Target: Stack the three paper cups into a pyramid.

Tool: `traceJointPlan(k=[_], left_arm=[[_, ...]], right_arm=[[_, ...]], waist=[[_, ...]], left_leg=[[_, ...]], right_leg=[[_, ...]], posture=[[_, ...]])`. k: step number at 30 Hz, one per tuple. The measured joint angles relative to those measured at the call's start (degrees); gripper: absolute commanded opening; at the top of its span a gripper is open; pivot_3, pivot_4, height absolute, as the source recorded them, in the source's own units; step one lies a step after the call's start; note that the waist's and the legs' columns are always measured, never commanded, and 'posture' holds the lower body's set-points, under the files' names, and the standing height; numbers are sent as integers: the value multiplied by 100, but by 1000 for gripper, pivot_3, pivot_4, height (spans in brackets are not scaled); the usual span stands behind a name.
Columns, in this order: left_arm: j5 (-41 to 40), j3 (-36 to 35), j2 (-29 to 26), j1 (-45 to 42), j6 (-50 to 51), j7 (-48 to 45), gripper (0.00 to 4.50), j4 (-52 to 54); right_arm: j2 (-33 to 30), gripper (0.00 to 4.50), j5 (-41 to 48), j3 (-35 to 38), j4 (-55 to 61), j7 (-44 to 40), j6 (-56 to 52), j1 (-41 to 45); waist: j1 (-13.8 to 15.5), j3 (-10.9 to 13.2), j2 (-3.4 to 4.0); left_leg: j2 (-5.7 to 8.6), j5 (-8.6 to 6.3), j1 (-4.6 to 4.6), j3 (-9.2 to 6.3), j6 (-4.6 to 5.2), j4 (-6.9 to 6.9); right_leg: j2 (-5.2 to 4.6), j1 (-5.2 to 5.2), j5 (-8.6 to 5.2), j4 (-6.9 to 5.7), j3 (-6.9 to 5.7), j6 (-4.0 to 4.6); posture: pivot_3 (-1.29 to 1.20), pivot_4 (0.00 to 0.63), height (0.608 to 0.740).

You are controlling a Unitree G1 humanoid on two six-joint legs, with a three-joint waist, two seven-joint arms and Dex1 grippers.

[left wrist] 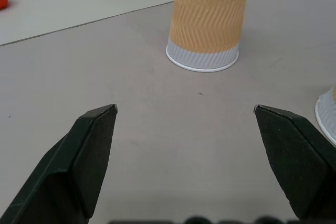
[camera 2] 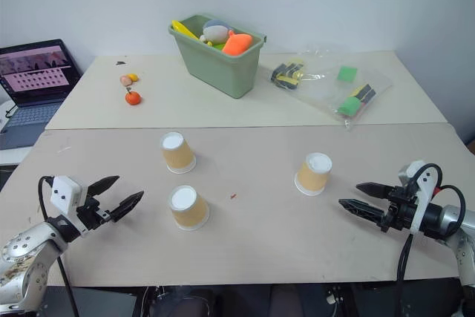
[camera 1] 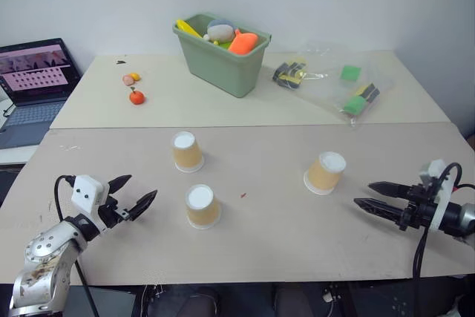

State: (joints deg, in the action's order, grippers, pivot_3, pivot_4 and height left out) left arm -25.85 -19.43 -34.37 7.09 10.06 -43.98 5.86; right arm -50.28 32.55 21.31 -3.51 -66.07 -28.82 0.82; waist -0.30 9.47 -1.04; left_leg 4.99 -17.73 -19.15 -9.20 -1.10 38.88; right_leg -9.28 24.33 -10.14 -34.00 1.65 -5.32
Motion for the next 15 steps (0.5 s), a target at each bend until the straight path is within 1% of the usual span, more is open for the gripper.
traceJointPlan(k=[2, 4, 6, 8, 10, 15], left_arm=[[-1, 1, -2, 4, -7, -14, 4461, -1], [-157, 67, -154, 173, -89, -590, 4461, 86], [-381, 177, -439, 311, -82, -1248, 4461, 291], [-469, 231, -545, 302, -101, -1551, 4461, 464], [-544, 264, -624, 304, -102, -1792, 4461, 553], [-575, 323, -668, 245, -102, -2041, 4461, 548]], right_arm=[[-4, 4500, 1, 0, 3, -5, 0, -2], [-255, 4500, 58, -17, 354, -297, -75, -241], [-562, 4500, 422, 36, 1146, -670, -320, -502], [-628, 4500, 683, 61, 1746, -792, -434, -530], [-627, 4500, 1080, 69, 2380, -776, -666, -580], [-478, 4500, 1654, -131, 3362, -523, -985, -550]], waist=[[-2, 0, 0], [-5, 3, 9], [-14, 5, 12], [-19, 6, 11], [-18, 6, 10], [14, 7, 9]], left_leg=[[0, 0, 0, 0, 0, 0], [2, -1, -6, 0, 1, -1], [-3, -2, -9, 0, 4, -2], [-4, -3, -5, 0, 4, -1], [-6, -3, -6, 1, 5, -1], [-4, -3, -3, 0, 5, 1]], right_leg=[[0, 0, 0, 0, 0, 0], [-2, 6, -1, 0, 0, -2], [1, 10, -3, 1, -1, -1], [1, -1, -6, 1, -1, -7], [1, -8, -32, 1, -1, -49], [0, -3, -31, 2, -1, -48]], posture=[[0, 150, 740], [0, 150, 740], [0, 150, 740], [0, 150, 740], [0, 150, 740], [0, 150, 740]])
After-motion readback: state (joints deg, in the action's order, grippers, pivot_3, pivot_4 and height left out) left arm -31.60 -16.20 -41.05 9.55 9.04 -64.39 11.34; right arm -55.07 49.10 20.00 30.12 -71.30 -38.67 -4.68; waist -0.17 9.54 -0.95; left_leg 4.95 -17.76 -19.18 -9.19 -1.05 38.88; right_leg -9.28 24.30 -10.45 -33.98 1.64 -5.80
